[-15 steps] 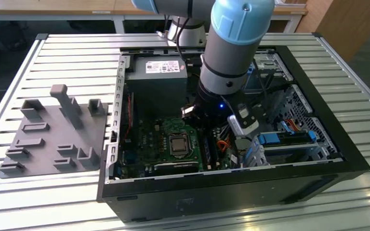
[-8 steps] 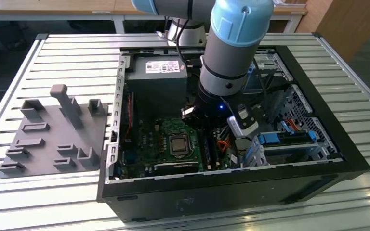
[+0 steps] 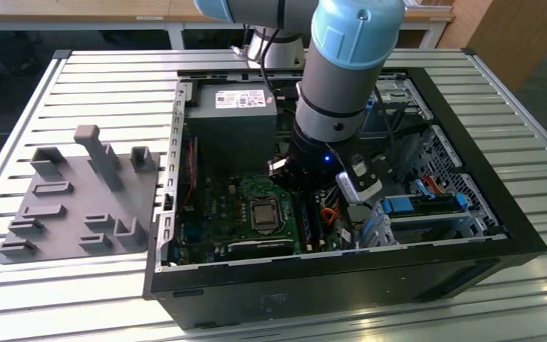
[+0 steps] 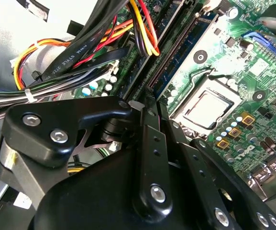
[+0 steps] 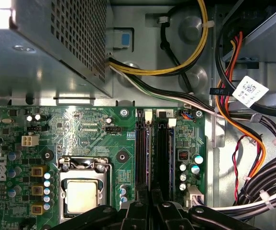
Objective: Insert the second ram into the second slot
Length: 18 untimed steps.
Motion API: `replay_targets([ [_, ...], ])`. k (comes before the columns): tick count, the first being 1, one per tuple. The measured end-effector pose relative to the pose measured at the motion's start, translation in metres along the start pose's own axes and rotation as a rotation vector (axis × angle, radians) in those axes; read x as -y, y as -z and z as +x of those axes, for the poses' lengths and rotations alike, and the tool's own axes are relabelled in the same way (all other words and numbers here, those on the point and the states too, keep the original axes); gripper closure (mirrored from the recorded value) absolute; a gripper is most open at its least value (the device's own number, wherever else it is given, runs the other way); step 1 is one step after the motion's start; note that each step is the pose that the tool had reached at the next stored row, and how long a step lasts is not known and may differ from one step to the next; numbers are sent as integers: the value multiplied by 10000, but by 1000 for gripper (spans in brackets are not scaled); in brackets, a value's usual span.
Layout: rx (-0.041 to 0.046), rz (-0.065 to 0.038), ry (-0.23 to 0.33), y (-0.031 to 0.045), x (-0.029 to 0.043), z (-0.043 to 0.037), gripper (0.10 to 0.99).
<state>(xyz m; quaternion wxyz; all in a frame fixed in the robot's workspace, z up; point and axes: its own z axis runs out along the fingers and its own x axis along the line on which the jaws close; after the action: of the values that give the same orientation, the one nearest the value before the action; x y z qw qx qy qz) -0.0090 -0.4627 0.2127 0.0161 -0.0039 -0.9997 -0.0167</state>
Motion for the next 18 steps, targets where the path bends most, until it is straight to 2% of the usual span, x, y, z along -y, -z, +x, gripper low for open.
replay_targets([
  [6,0,0,0,-1,0,0,941],
  [7,0,0,0,-3,0,0,878],
  [13,0,0,0,0,0,0,878],
  [18,1,-1,0,96,-3,3,878],
])
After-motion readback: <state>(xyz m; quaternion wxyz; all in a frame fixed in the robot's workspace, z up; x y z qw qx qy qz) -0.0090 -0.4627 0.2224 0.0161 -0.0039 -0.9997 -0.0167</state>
